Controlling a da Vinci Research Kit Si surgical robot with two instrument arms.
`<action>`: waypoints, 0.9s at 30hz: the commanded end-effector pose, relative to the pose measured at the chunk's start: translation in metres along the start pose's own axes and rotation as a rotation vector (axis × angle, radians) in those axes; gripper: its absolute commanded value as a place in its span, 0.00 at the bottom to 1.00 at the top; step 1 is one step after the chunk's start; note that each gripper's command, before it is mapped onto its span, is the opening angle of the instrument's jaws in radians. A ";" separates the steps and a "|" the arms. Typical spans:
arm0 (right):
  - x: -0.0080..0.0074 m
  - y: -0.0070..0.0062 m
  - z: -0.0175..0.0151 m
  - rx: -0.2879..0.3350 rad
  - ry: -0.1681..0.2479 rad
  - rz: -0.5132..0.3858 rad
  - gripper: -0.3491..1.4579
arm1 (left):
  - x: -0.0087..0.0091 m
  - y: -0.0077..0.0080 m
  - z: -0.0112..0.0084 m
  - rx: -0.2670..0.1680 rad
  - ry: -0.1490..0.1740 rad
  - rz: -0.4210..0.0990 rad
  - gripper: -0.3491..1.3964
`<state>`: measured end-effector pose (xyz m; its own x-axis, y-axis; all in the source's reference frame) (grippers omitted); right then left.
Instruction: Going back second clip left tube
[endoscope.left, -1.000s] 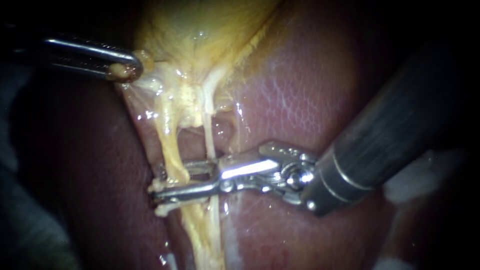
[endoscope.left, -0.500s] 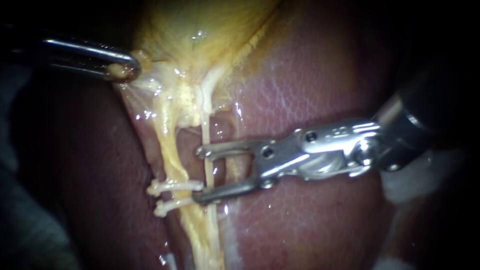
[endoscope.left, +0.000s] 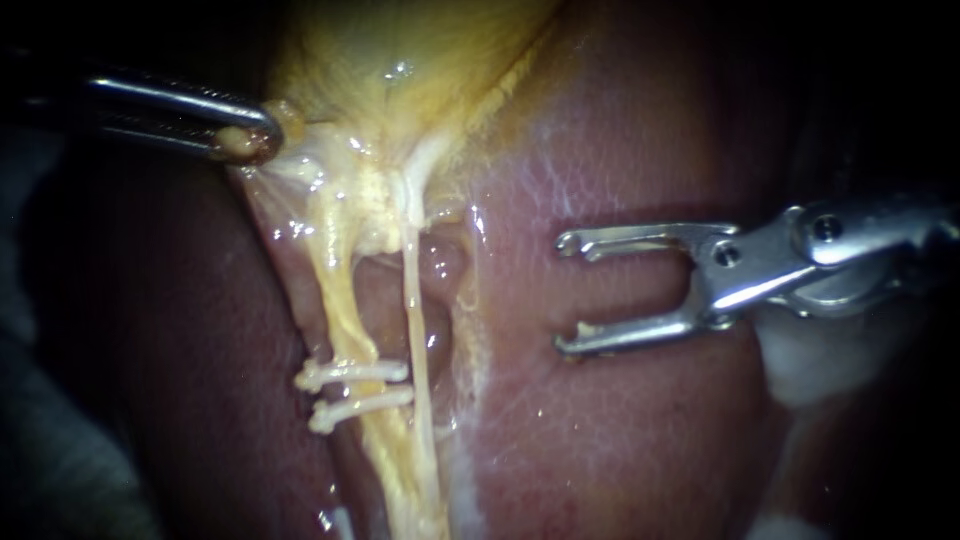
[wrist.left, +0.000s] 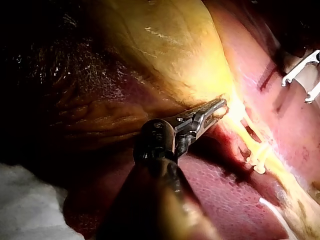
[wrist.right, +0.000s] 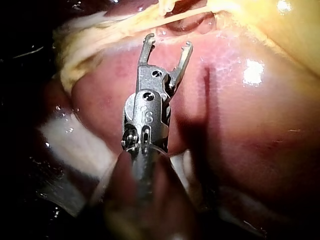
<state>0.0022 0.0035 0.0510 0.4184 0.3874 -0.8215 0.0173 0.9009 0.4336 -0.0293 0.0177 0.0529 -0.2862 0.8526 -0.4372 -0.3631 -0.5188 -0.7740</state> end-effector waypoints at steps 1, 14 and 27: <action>0.0000 0.0000 0.0000 0.001 0.000 -0.002 0.46 | -0.0001 0.0000 0.0001 0.001 0.000 0.000 0.00; -0.0001 -0.0002 -0.0003 0.009 0.001 -0.010 0.46 | -0.0024 -0.0015 0.0045 0.002 0.001 0.011 0.00; -0.0002 -0.0004 -0.0005 0.014 0.002 -0.011 0.46 | -0.0034 -0.0029 0.0078 -0.017 -0.011 -0.002 0.00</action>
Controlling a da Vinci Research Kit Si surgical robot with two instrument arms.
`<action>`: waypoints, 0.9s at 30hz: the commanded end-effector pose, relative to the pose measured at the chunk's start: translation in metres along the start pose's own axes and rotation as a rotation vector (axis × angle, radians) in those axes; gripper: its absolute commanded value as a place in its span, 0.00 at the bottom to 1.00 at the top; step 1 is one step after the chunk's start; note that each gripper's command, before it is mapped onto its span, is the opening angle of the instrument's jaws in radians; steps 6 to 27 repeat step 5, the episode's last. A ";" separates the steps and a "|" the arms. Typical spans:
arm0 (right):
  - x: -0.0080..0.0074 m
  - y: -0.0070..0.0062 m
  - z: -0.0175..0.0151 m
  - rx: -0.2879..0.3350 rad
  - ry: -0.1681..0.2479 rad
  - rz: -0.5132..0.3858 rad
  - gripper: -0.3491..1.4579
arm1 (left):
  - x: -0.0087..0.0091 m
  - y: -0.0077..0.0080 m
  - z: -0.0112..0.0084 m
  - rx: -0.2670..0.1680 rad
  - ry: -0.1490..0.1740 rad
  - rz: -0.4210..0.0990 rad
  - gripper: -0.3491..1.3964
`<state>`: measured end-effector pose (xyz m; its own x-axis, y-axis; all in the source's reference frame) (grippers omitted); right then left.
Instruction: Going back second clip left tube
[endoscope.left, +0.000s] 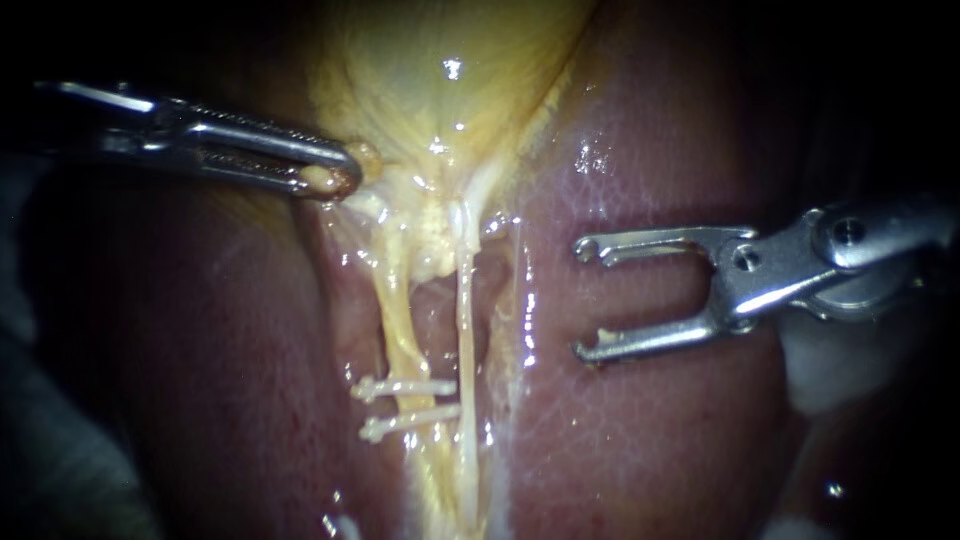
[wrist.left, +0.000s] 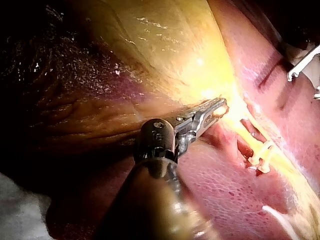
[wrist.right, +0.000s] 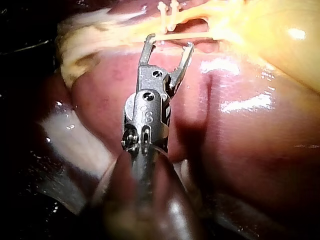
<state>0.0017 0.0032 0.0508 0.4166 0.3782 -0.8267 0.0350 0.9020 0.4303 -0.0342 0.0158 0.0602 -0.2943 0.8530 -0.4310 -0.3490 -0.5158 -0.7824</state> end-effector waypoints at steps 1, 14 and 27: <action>0.0000 0.0000 0.0000 0.003 0.001 0.000 0.46 | 0.0000 0.0000 0.0000 -0.001 -0.001 0.000 0.00; 0.0001 -0.0002 0.0002 0.009 0.002 -0.001 0.46 | 0.0000 0.0000 -0.0001 -0.001 -0.001 0.000 0.00; 0.0001 -0.0002 0.0002 0.009 0.002 -0.001 0.46 | 0.0000 0.0000 -0.0001 -0.001 -0.001 0.000 0.00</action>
